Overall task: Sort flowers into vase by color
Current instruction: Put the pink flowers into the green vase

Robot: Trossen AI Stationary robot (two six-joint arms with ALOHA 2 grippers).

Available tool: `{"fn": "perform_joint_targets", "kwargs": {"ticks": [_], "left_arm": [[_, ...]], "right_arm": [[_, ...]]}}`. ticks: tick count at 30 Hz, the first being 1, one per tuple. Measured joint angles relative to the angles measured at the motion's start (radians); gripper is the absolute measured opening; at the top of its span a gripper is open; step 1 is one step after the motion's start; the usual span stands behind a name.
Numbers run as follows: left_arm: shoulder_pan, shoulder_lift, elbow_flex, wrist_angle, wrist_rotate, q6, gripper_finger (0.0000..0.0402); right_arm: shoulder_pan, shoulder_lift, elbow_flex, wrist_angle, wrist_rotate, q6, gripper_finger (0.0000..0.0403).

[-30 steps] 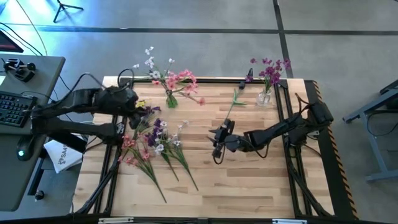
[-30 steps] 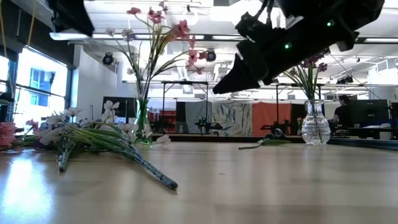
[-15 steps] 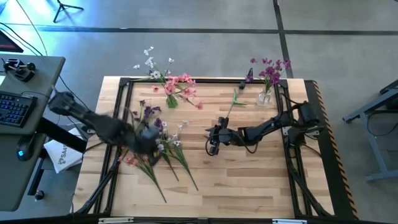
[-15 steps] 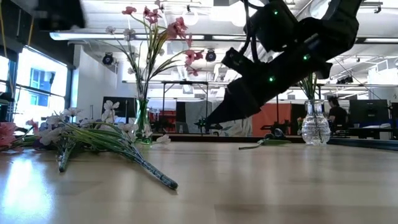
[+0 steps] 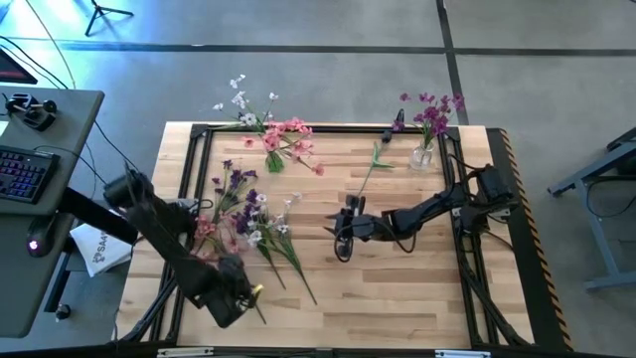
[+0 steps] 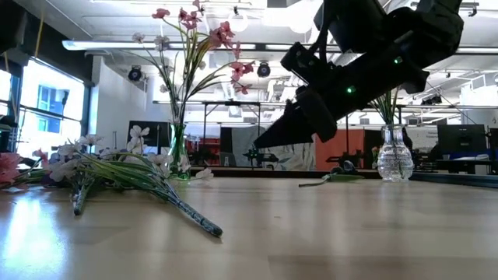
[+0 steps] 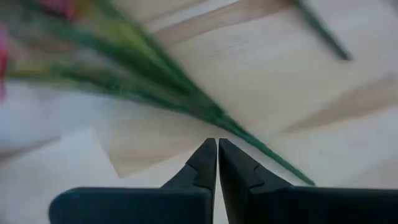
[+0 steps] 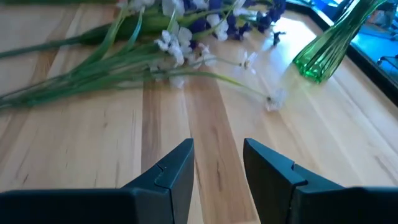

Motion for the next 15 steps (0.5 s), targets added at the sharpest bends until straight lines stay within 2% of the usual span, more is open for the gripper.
{"fn": "perform_joint_targets", "kwargs": {"ticks": [5, 11, 15], "left_arm": [[-0.010, 0.062, 0.000, 0.017, 0.007, -0.129, 0.0040], [-0.001, 0.070, 0.000, 0.018, -0.030, -0.196, 0.0115], [0.063, 0.075, 0.000, 0.019, -0.035, -0.203, 0.0161]], "right_arm": [[-0.008, 0.000, 0.000, 0.041, -0.009, 0.008, 0.0133], [-0.008, 0.000, 0.000, 0.048, -0.032, 0.004, 0.0133], [-0.008, 0.000, 0.000, 0.063, -0.032, 0.000, 0.0133]]}}
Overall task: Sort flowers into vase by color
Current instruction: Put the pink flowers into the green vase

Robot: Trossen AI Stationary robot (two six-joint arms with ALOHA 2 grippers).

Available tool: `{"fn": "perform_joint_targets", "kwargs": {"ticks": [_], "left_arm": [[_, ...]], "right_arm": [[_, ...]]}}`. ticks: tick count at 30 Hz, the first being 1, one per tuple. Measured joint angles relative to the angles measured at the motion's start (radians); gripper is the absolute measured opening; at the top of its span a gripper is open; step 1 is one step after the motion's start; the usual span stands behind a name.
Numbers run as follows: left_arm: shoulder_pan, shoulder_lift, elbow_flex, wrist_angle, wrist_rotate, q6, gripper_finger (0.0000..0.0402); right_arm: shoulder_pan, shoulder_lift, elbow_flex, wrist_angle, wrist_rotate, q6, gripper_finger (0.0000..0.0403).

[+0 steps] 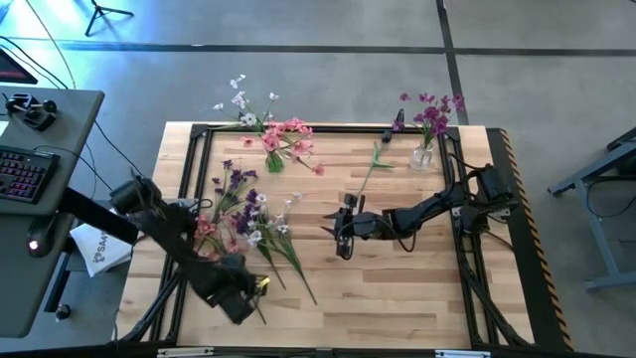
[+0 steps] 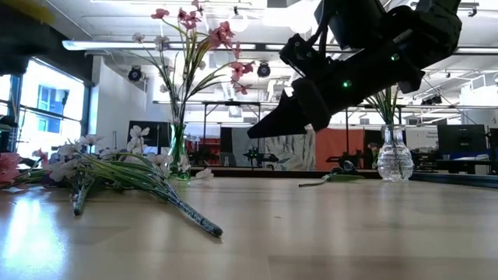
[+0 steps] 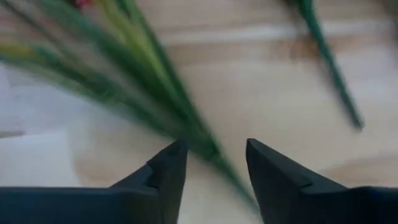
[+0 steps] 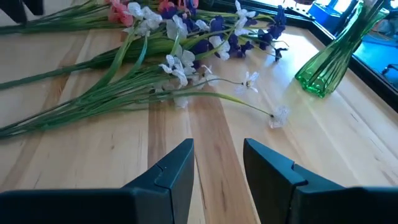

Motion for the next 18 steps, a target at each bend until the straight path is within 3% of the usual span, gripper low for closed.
{"fn": "perform_joint_targets", "kwargs": {"ticks": [9, 18], "left_arm": [[0.079, 0.002, 0.000, 0.001, 0.184, 0.036, 0.0167], [0.053, 0.002, -0.051, -0.007, 0.171, -0.025, 0.0153]], "right_arm": [[0.000, 0.000, 0.000, 0.000, -0.024, 0.000, 0.0133], [0.000, 0.000, 0.000, 0.000, -0.024, 0.011, 0.0133]]}}
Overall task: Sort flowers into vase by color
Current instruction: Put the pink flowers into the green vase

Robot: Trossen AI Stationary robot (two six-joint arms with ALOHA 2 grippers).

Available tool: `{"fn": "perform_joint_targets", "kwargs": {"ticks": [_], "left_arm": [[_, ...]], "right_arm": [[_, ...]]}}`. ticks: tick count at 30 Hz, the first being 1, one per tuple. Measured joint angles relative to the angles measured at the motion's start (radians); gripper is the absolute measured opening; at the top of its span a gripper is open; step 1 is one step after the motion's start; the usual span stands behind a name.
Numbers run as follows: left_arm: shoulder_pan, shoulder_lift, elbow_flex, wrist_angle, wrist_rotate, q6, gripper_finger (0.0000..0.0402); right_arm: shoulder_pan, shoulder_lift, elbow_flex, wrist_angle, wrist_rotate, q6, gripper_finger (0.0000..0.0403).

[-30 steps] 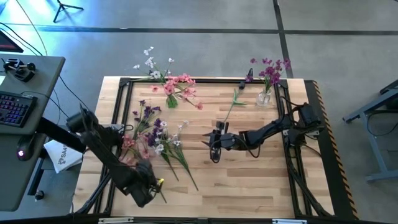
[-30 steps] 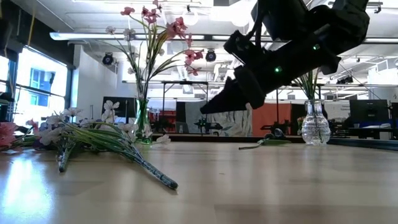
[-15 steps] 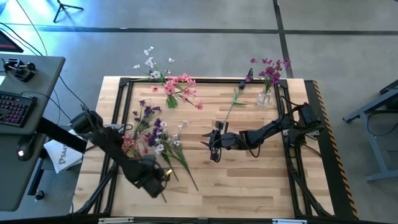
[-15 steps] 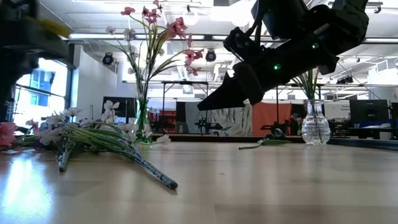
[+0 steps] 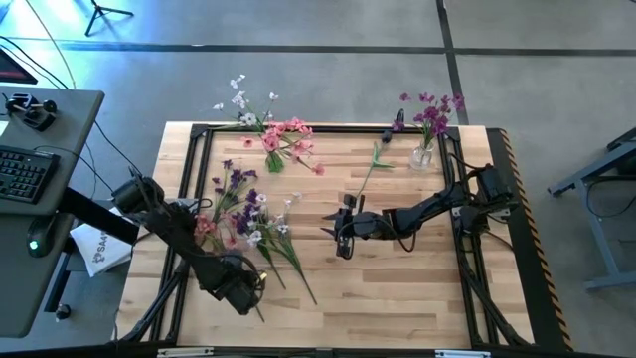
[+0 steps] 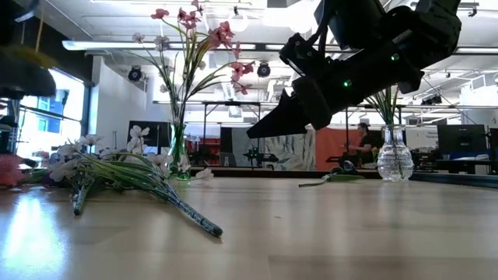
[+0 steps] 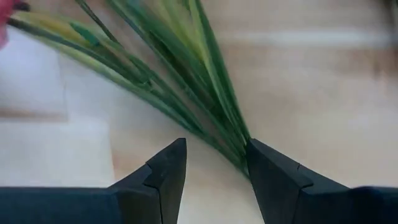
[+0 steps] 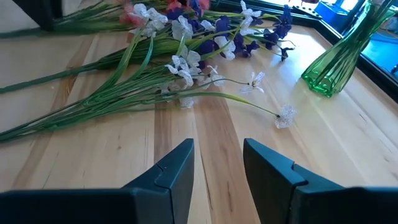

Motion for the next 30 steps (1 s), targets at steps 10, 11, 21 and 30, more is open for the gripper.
{"fn": "perform_joint_targets", "kwargs": {"ticks": [10, 11, 21, 30], "left_arm": [[0.013, -0.003, -0.043, 0.006, -0.088, 0.031, 0.0145], [0.013, -0.003, -0.043, 0.005, -0.088, 0.043, 0.0139], [-0.021, -0.040, -0.047, 0.046, 0.042, 0.170, 0.0007], [-0.138, -0.193, 0.063, -0.249, 0.083, 0.058, 0.0003]], "right_arm": [[0.000, 0.000, 0.000, 0.000, 0.000, -0.001, 0.0133], [0.000, 0.000, 0.000, 0.000, 0.000, 0.000, 0.0133], [0.005, 0.000, 0.000, -0.009, -0.019, -0.017, 0.0133], [0.005, 0.001, -0.001, -0.053, -0.048, -0.041, 0.0133]]}}
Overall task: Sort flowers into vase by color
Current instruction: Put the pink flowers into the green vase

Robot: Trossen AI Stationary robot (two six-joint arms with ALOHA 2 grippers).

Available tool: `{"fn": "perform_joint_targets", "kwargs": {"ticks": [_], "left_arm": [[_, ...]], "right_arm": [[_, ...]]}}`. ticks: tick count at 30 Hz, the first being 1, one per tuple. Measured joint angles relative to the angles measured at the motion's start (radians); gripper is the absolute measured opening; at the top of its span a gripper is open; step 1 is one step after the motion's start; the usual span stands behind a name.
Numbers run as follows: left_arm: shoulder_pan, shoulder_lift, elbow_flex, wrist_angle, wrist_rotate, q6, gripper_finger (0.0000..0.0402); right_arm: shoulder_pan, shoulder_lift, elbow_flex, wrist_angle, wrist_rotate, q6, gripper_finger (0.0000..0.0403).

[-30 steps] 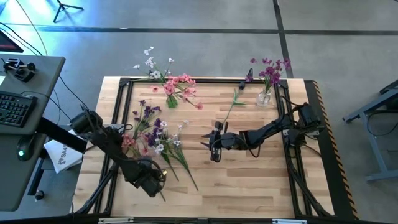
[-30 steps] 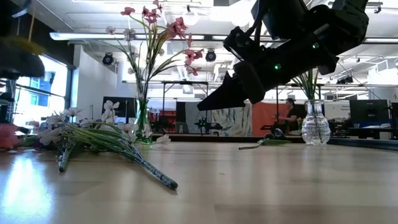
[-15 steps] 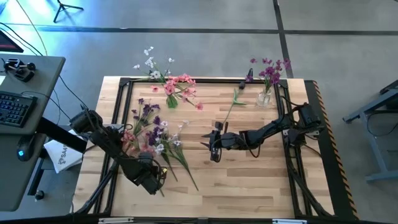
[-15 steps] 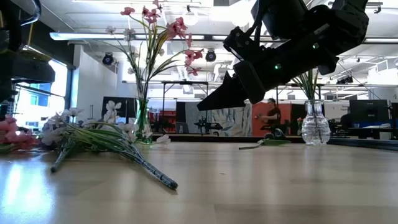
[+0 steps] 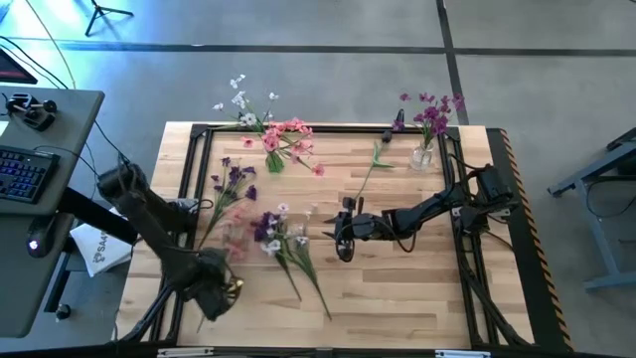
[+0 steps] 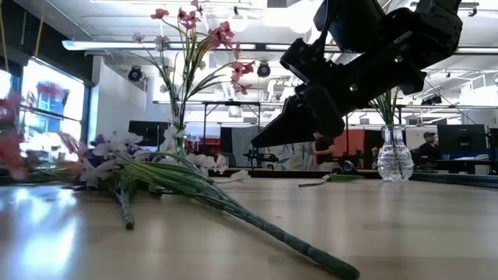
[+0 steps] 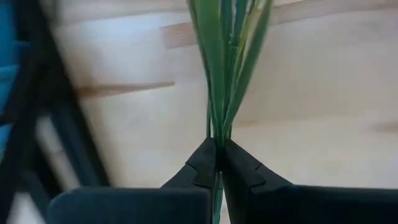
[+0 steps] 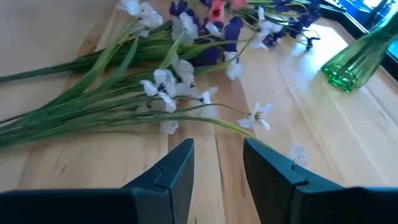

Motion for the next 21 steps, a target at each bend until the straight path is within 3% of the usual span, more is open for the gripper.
{"fn": "perform_joint_targets", "kwargs": {"ticks": [3, 7, 9, 12, 16, 19, 21], "left_arm": [[-0.035, -0.031, 0.080, -0.121, -0.036, -0.021, 0.0002], [-0.081, -0.043, 0.245, -0.292, -0.050, -0.022, 0.0001], [-0.107, -0.041, 0.333, -0.407, -0.115, -0.019, 0.0001], [-0.139, -0.040, 0.404, -0.487, -0.401, 0.075, 0.0001], [-0.147, -0.042, 0.380, -0.326, -0.920, 0.470, 0.0001], [-0.132, -0.038, 0.311, -0.112, -1.128, 0.829, 0.0000], [-0.115, -0.037, 0.258, -0.001, -1.236, 0.981, 0.0000]], "right_arm": [[0.000, 0.000, 0.000, 0.000, -0.049, -0.023, 0.0133], [-0.009, 0.000, -0.041, 0.060, -0.241, -0.026, 0.0133], [-0.012, 0.000, -0.081, 0.160, -0.319, -0.003, 0.0133], [-0.006, 0.000, -0.151, 0.348, -0.366, 0.002, 0.0133], [-0.005, 0.000, -0.215, 0.576, -0.367, -0.014, 0.0133], [-0.005, 0.000, -0.224, 0.680, -0.367, -0.014, 0.0133], [-0.003, 0.000, -0.208, 0.691, -0.369, -0.005, 0.0133]]}}
